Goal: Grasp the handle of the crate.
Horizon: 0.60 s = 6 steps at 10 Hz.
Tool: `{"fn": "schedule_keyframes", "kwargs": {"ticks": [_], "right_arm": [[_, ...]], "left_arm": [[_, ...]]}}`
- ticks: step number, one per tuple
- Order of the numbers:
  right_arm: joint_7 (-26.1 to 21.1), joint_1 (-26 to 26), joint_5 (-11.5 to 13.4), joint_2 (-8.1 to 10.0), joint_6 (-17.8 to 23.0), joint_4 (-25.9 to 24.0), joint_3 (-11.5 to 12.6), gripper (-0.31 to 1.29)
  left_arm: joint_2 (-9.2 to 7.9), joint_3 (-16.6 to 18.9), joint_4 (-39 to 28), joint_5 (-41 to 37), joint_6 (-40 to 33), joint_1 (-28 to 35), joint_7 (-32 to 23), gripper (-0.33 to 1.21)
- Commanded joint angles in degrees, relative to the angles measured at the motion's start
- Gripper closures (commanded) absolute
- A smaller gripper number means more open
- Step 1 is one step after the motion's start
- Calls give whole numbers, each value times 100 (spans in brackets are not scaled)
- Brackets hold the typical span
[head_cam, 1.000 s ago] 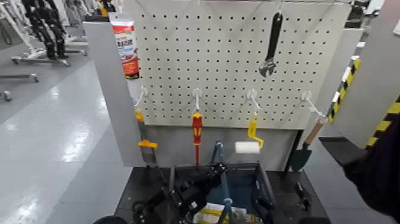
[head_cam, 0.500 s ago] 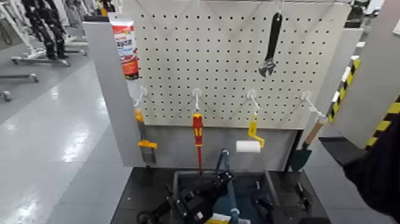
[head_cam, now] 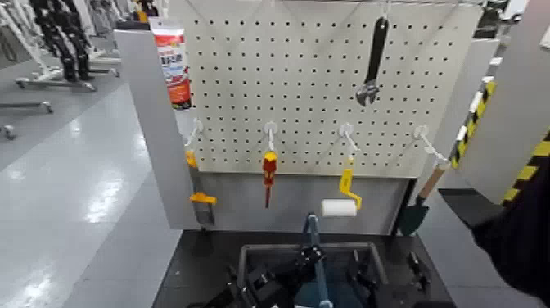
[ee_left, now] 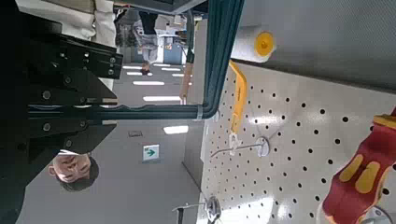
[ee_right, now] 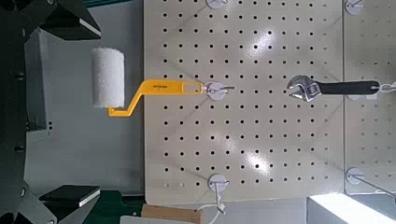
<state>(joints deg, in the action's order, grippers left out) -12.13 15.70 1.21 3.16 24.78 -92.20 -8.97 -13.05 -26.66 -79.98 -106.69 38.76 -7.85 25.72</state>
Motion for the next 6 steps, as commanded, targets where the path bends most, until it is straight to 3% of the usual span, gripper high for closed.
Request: {"fn": "schedule_keyframes", "kwargs": {"ticks": [1, 6], "right_arm": [[0, 4, 11, 18, -87, -44, -17, 13], [52, 4, 108, 0, -210, -79, 18, 13]], "left_arm": [[5, 11, -140, -10, 0, 65, -6, 119], [31, 73, -281, -19, 0, 152, -59, 119]]}}
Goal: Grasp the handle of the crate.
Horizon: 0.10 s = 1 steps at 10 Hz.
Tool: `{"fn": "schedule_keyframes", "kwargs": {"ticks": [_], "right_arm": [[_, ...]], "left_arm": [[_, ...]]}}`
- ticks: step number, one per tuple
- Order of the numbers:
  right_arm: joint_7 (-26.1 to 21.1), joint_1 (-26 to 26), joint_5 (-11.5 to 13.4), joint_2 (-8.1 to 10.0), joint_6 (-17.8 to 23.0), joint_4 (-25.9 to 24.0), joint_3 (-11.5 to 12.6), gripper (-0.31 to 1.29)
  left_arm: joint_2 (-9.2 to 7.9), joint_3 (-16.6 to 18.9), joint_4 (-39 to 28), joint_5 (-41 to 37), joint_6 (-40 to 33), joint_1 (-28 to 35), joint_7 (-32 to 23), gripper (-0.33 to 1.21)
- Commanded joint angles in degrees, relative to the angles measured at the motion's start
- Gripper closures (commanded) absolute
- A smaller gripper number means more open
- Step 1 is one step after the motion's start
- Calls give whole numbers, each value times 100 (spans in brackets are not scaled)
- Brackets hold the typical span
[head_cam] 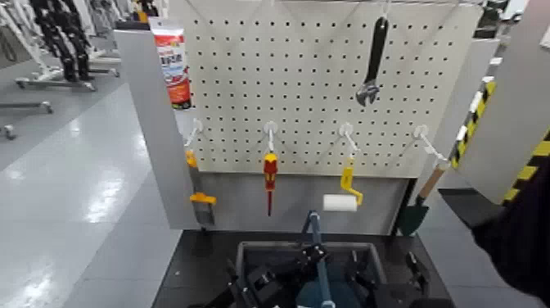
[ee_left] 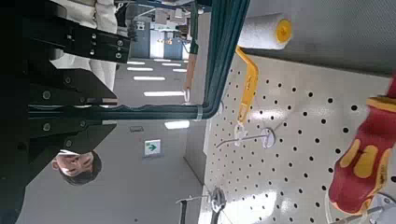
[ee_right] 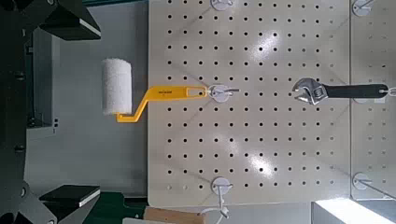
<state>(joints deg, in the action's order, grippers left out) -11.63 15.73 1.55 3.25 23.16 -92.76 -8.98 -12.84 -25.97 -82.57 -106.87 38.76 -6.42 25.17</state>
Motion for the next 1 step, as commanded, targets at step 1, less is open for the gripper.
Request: {"fn": "schedule_keyframes", "kwargs": {"ticks": [1], "right_arm": [[20, 9, 109, -9, -101, -66, 28, 13]], "left_arm": [[9, 4, -31, 0, 0, 9, -3, 119]]}}
